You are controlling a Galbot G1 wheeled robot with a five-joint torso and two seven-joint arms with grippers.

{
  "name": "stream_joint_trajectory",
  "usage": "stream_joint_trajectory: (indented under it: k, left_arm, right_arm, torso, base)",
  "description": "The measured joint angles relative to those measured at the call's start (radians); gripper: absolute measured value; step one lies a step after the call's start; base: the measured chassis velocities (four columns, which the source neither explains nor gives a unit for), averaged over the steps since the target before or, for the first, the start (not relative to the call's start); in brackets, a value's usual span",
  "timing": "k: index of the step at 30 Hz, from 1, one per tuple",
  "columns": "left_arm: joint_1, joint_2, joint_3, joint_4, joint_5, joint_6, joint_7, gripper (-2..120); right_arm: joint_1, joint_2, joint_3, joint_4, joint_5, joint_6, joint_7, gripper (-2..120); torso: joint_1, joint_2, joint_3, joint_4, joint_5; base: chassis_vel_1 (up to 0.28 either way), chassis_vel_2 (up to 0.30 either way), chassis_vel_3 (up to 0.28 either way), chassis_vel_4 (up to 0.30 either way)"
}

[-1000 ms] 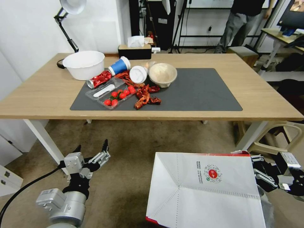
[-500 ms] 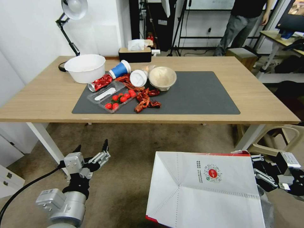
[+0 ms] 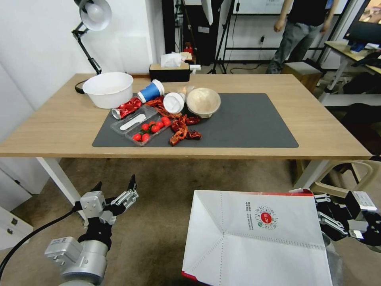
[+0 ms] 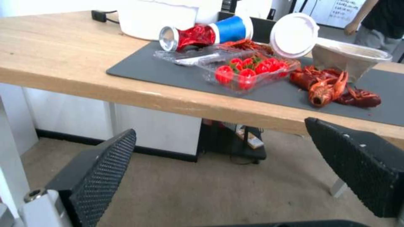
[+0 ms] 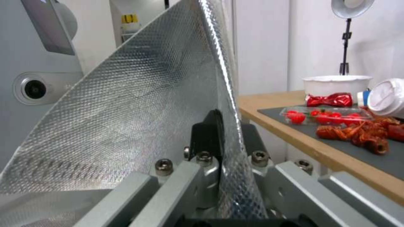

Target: Pick up the food delivery bag from the floor and place it on the table.

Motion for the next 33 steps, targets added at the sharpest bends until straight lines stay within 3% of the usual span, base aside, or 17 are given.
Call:
stream_joint_trajectory:
  k: [33]
  left_arm:
    - [0.006, 0.0, 0.0, -0.005, 0.001, 0.002, 0.003, 100]
  right_arm:
    - [-0.002, 0.003, 0.001, 0.002, 0.0, 0.0, -0.002, 0]
  torso:
    - [0.066, 0.153, 0.087, 0.0, 0.0001]
  base:
    - [0.0, 0.0, 0.0, 0.0]
